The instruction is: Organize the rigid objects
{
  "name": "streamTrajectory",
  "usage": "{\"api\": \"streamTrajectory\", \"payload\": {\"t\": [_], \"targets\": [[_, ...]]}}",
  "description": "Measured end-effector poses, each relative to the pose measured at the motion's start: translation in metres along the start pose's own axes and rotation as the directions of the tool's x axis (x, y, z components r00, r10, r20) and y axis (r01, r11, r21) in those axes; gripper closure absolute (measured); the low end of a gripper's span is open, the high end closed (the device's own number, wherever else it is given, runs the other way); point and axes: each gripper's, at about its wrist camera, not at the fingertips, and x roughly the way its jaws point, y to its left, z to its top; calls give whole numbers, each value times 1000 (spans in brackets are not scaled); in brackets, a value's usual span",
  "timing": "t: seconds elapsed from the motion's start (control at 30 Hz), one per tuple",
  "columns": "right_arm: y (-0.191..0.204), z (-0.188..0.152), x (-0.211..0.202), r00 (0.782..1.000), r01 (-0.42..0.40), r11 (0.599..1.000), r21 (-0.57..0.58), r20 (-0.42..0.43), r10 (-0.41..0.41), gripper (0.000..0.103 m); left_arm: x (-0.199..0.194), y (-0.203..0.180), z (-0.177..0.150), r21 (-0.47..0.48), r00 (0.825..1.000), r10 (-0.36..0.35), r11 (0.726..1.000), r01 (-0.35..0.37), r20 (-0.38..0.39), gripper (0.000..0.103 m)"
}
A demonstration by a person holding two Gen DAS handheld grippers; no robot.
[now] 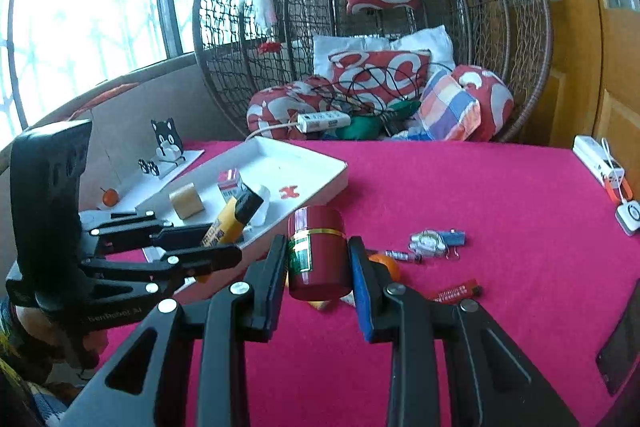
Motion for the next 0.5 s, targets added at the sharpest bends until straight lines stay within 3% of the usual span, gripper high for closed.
{"api": "streamTrajectory", "payload": {"t": [0.5], "targets": [[30,30,11,999,-27,998,-54,29,28,73,-32,40,-4,-91,995,71,994,-65,70,80]]}}
